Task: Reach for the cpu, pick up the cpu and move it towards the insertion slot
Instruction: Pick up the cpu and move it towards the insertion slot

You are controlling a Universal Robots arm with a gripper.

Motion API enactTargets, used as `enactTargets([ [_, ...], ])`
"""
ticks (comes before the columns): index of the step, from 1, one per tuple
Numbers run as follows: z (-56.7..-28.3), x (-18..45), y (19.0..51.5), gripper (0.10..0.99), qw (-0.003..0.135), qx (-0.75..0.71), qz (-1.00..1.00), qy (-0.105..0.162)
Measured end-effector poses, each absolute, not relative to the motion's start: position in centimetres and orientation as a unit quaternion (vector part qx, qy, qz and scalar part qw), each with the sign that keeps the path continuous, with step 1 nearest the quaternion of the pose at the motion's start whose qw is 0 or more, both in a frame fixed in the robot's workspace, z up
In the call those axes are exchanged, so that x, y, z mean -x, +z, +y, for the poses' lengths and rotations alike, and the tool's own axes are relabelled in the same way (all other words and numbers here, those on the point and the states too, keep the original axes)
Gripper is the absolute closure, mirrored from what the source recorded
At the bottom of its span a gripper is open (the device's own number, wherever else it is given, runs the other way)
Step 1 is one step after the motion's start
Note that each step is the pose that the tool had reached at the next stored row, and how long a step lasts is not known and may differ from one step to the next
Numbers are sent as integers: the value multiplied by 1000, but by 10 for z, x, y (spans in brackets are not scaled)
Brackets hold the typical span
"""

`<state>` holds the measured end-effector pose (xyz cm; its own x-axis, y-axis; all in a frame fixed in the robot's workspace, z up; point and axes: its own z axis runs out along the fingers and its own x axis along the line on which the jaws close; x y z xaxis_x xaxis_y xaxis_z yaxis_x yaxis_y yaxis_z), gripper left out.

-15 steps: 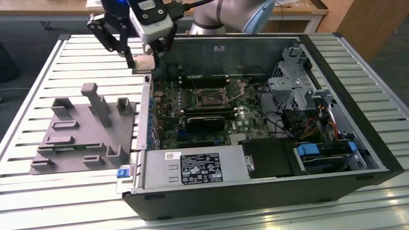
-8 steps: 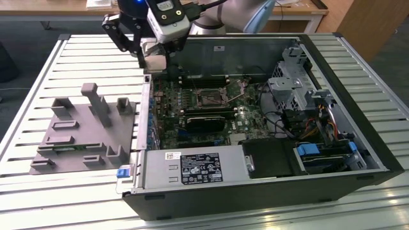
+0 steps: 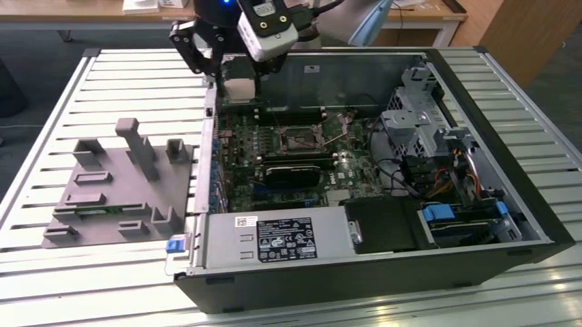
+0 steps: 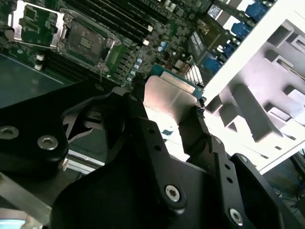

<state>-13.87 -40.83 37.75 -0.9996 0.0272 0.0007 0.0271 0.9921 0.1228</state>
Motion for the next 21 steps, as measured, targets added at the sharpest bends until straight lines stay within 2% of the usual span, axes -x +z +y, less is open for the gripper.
enactTargets([
  [8,-406,112,376,549,1,-14,998,62],
  [21,-385,73,375,549,1,-14,998,62],
])
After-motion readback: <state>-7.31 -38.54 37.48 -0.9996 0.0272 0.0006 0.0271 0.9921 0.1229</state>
